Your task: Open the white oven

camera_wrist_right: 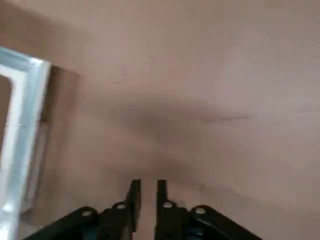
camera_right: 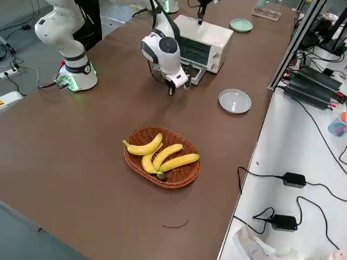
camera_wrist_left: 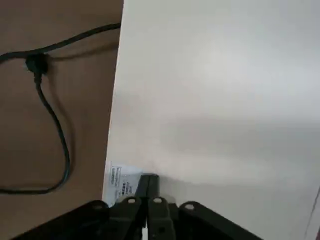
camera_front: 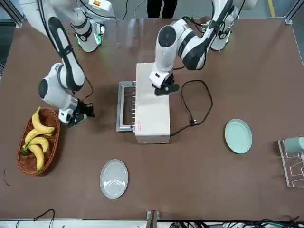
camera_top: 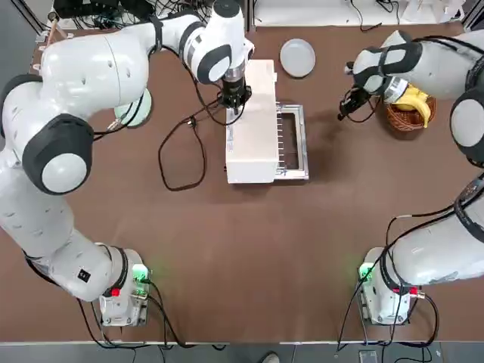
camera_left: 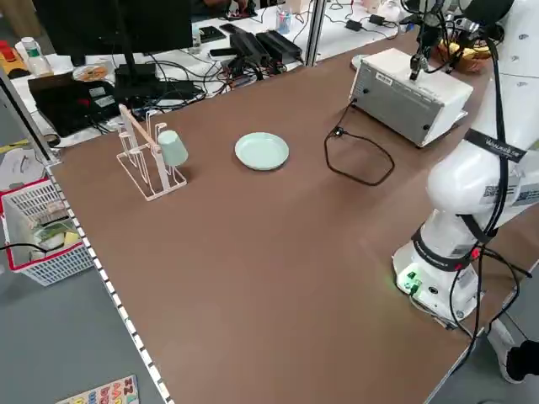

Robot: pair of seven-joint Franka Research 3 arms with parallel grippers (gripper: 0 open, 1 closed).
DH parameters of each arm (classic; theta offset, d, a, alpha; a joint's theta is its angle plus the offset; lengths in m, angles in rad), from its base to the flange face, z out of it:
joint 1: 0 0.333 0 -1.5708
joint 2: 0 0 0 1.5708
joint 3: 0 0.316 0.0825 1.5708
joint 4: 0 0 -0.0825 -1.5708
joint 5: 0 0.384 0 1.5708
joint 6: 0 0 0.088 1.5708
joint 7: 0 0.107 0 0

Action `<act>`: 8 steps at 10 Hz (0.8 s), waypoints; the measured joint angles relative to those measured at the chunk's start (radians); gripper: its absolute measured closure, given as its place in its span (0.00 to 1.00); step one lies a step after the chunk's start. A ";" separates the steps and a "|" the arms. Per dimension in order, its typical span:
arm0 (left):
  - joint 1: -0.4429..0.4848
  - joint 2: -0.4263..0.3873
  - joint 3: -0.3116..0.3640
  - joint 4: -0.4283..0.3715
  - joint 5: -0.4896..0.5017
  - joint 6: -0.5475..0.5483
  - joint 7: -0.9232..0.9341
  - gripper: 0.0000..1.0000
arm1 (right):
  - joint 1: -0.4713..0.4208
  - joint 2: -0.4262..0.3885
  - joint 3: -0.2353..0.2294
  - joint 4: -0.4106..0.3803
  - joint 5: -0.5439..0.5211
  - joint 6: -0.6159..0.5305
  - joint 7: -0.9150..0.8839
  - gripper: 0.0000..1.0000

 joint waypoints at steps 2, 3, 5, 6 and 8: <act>0.015 -0.028 0.009 0.076 0.003 -0.142 0.000 0.76 | -0.066 -0.016 -0.054 0.113 -0.147 -0.116 0.015 0.43; 0.049 -0.057 0.009 0.125 0.005 -0.233 0.015 0.63 | -0.105 -0.023 -0.061 0.231 -0.224 -0.266 0.069 0.26; 0.150 -0.108 0.012 0.217 0.005 -0.365 0.114 0.39 | -0.140 -0.049 -0.062 0.502 -0.320 -0.559 0.224 0.01; 0.205 -0.126 0.013 0.241 0.005 -0.404 0.165 0.36 | -0.138 -0.076 -0.058 0.587 -0.328 -0.635 0.279 0.00; 0.301 -0.161 0.013 0.252 0.005 -0.427 0.225 0.08 | -0.135 -0.144 -0.051 0.678 -0.332 -0.771 0.419 0.00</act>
